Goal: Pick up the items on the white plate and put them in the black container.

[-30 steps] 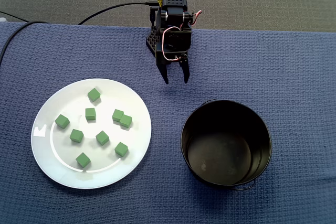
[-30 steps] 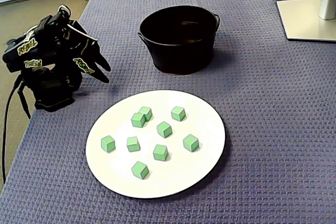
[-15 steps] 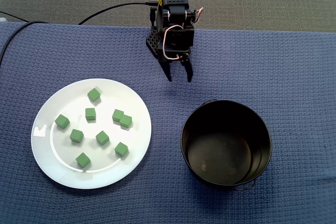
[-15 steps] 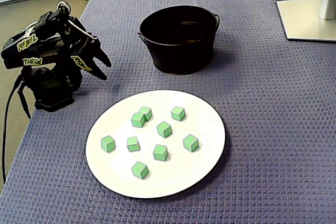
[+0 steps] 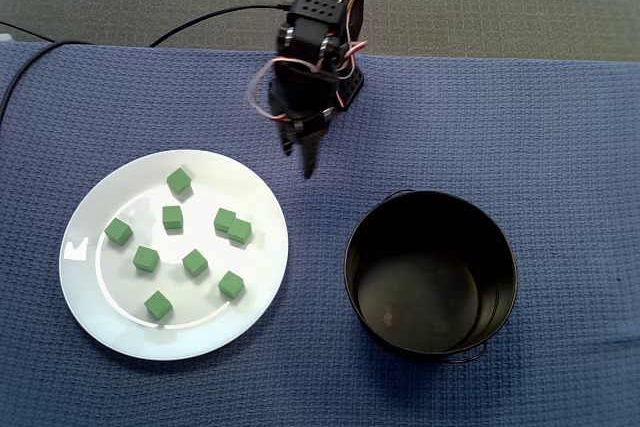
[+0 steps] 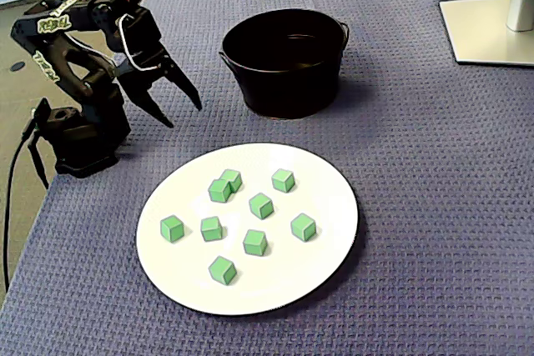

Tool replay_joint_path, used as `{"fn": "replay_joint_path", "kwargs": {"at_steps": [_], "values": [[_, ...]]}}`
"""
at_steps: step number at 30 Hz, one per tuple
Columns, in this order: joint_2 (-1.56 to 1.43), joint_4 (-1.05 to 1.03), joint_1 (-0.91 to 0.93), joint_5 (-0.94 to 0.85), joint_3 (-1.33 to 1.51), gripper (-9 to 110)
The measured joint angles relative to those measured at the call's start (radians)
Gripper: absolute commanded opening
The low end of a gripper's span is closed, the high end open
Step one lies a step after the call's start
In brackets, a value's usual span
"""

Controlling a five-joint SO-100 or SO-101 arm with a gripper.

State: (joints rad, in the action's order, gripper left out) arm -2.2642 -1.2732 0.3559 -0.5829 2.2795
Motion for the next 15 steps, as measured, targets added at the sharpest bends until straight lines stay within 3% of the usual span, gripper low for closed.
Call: {"fn": "replay_joint_path", "kwargs": {"at_steps": [6,15], "values": [[0.249,0.040,0.110,0.272,-0.121,32],[0.537,0.118,0.152,0.580,-0.239,30]]}}
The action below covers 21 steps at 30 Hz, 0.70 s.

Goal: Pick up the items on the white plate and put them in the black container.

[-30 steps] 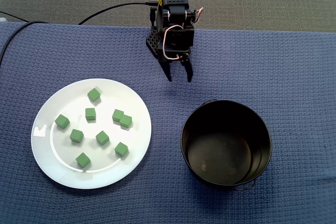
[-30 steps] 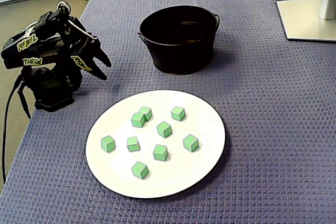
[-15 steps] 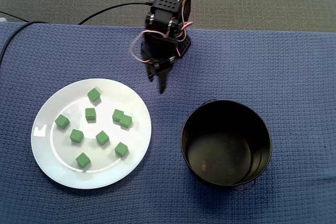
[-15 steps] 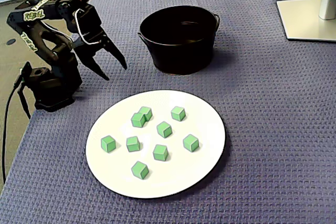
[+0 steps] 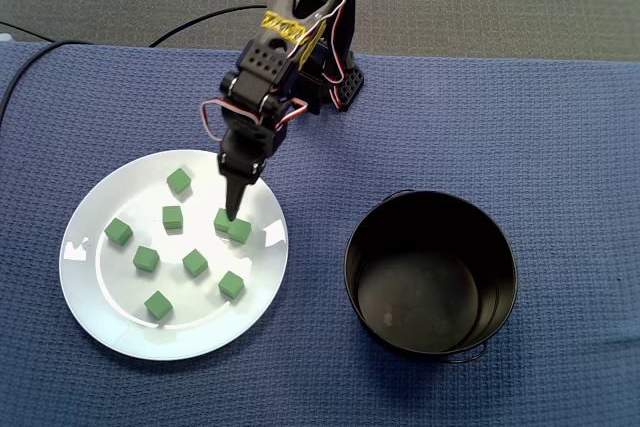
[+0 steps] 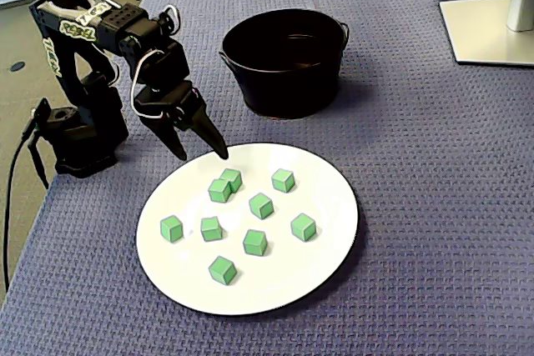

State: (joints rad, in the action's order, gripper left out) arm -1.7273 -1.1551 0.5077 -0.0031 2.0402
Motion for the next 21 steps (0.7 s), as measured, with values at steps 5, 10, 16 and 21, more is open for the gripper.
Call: {"fn": "replay_joint_path", "kwargs": {"at_steps": [5,10,16,21], "values": [[0.144,0.008,-0.031,0.043,-0.110,29],[0.252,0.015,-0.066,0.048,-0.193,26],[0.344,0.017,-0.094,0.048,-0.247,20],[0.373,0.038,-0.104,0.057,-0.249,19]]}}
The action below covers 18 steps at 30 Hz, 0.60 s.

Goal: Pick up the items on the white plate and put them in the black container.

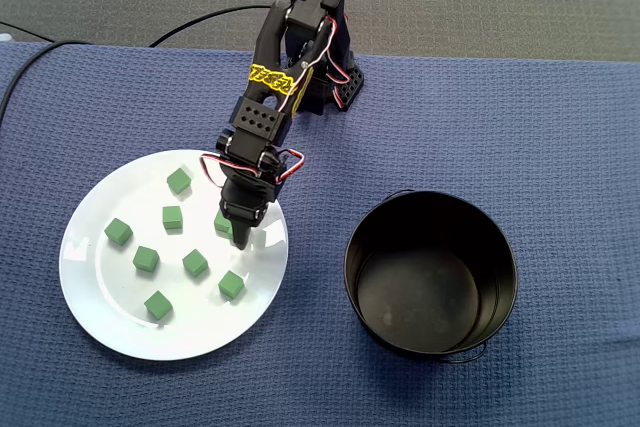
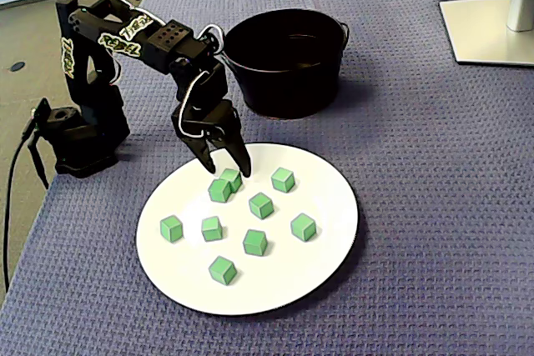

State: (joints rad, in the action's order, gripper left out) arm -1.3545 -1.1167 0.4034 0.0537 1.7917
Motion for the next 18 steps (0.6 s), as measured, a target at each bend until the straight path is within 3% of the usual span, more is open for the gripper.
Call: {"fn": "replay_joint_path", "kwargs": {"at_steps": [18], "values": [[0.037,0.023,0.006,-0.009,-0.023,7]]}}
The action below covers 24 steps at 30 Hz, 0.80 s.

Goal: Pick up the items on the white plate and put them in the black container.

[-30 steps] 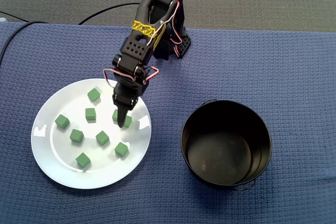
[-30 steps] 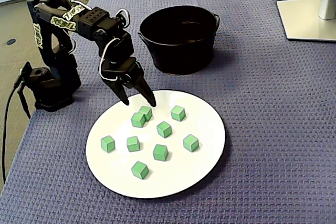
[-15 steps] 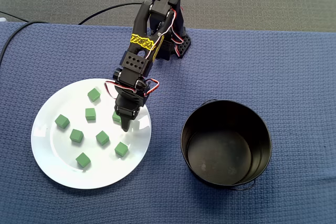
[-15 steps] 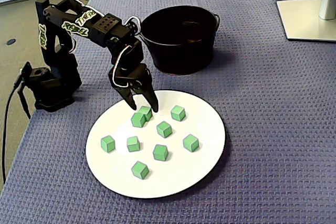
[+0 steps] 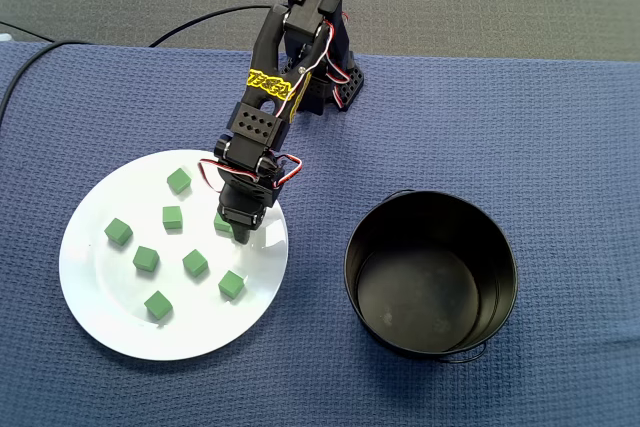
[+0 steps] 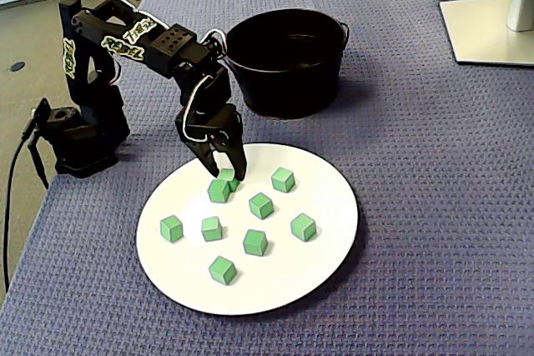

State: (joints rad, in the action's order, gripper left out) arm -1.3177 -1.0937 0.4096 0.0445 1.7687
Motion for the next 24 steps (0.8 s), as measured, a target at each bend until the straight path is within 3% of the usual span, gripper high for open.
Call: {"fn": "replay_joint_path", "kwargs": {"at_steps": [15,24], "values": [[-0.026,-0.029,0.028,-0.049,-0.020,0],[-0.373,-0.221,-0.038,-0.052,-0.169,0]]}}
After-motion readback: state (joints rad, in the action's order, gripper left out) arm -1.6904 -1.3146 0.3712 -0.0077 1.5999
